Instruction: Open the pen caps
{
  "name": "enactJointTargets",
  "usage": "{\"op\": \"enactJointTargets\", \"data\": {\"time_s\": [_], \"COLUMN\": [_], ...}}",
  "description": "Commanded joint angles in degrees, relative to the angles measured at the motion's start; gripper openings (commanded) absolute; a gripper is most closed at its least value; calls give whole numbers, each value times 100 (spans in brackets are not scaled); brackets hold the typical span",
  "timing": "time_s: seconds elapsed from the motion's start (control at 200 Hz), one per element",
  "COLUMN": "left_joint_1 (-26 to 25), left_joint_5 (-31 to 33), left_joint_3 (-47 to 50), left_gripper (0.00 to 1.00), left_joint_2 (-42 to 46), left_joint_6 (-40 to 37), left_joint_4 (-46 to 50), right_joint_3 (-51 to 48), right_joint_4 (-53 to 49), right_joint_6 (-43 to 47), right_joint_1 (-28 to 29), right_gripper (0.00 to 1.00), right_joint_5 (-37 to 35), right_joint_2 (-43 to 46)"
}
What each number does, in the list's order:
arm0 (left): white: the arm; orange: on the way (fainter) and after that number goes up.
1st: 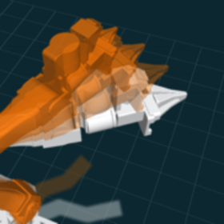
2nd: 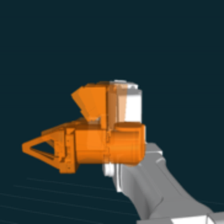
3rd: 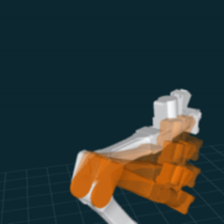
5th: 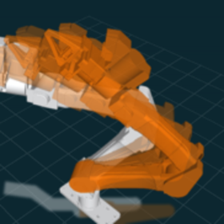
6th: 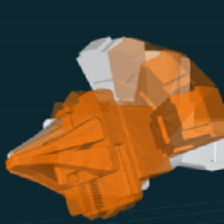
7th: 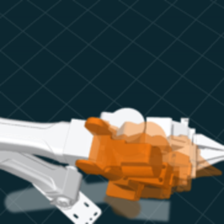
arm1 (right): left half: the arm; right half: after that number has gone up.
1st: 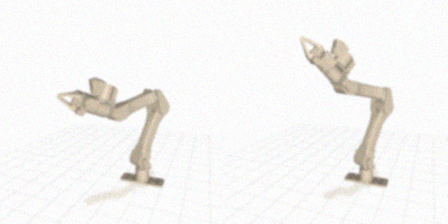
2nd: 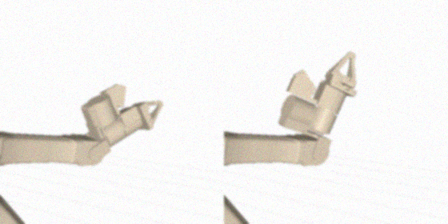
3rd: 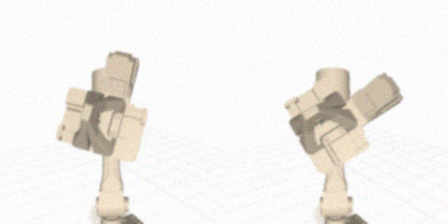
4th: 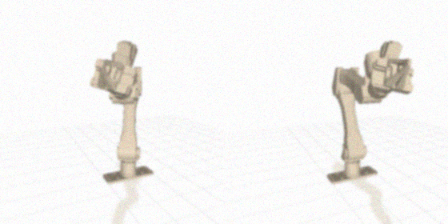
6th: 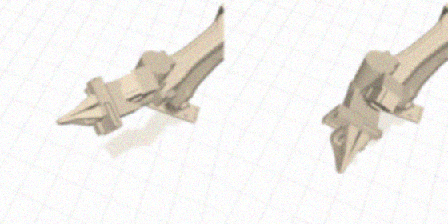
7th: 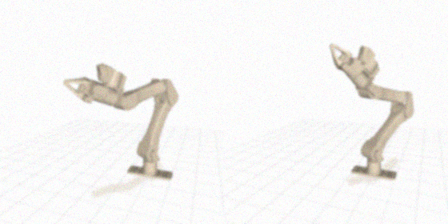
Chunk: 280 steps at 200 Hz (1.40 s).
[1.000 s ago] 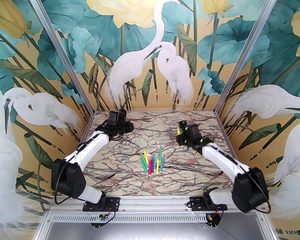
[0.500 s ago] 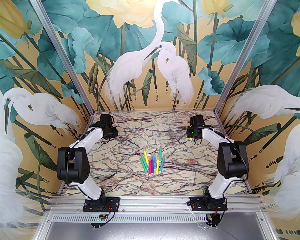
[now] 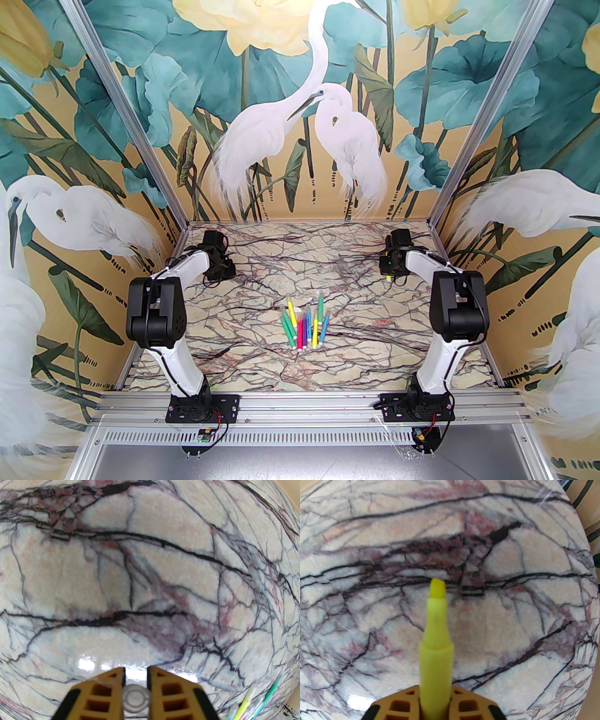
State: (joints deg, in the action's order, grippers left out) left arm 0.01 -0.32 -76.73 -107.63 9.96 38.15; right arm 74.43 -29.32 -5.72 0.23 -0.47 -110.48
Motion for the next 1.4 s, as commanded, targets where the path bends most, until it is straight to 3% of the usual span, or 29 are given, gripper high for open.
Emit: {"op": "enactJointTargets", "data": {"time_s": [0.0, 0.435, 0.86, 1.2, 1.395], "left_joint_1": [69, 96, 96, 96, 96], "left_joint_5": [-34, -94, -94, -109, -95], "left_joint_3": [-156, -356, -408, -399, -359], "left_gripper": [2, 11, 19, 29, 35], "left_joint_2": [-239, -736, -1005, -1050, -908], "left_joint_6": [-110, -164, -184, -193, -157], "left_joint_4": [162, 395, 450, 465, 456], "right_joint_3": [226, 381, 438, 337, 282], "right_joint_4": [-135, -258, -328, -449, -730], "right_joint_6": [53, 18, 0, -27, -50], "right_joint_1": [-45, -55, -66, -23, 292], "right_gripper": [13, 28, 31, 34, 38], "right_joint_5": [-135, -207, -243, -276, -490], "right_joint_2": [-162, -479, -542, -108, 323]}}
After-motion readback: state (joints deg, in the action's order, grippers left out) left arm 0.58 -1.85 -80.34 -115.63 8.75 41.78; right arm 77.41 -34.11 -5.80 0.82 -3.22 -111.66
